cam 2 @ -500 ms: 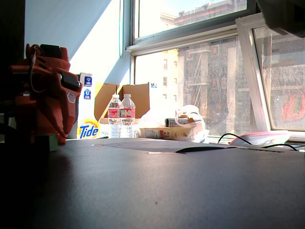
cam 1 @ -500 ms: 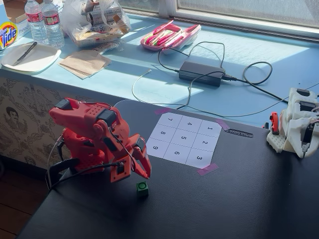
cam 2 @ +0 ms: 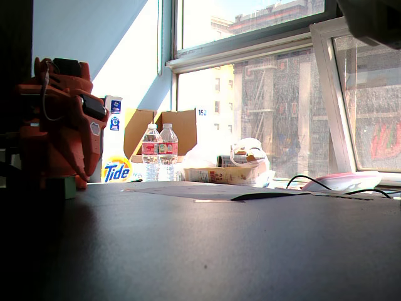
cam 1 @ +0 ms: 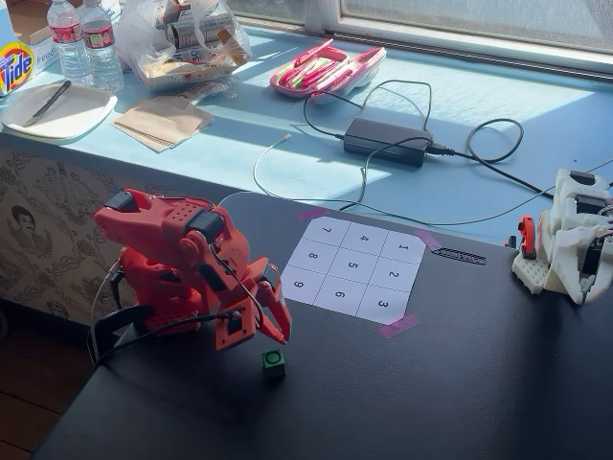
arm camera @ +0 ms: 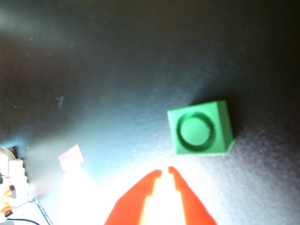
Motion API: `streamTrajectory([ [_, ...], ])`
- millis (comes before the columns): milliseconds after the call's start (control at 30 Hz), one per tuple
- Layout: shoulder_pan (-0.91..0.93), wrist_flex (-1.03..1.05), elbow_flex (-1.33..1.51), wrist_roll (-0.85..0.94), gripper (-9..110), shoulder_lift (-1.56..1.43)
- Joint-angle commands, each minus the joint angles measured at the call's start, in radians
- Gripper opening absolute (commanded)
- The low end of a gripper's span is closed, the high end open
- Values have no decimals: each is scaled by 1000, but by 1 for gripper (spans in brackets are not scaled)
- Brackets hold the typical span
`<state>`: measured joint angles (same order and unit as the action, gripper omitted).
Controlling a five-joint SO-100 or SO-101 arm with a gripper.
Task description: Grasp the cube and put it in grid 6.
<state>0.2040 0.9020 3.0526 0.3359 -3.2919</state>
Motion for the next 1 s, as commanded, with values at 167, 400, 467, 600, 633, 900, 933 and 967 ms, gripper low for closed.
streamTrajectory([
  [167, -6, -18, 58, 8, 0, -8],
  [400, -6, -18, 58, 8, 0, -8],
  [467, -6, -18, 58, 9, 0, -8],
  [600, -14, 0, 54, 31, 0, -8],
  [633, -15, 8, 48, 34, 0, -8],
  [900, 2, 38, -34, 20, 0, -8],
  [933, 2, 54, -57, 17, 0, -8],
  [967, 2, 61, -77, 17, 0, -8],
])
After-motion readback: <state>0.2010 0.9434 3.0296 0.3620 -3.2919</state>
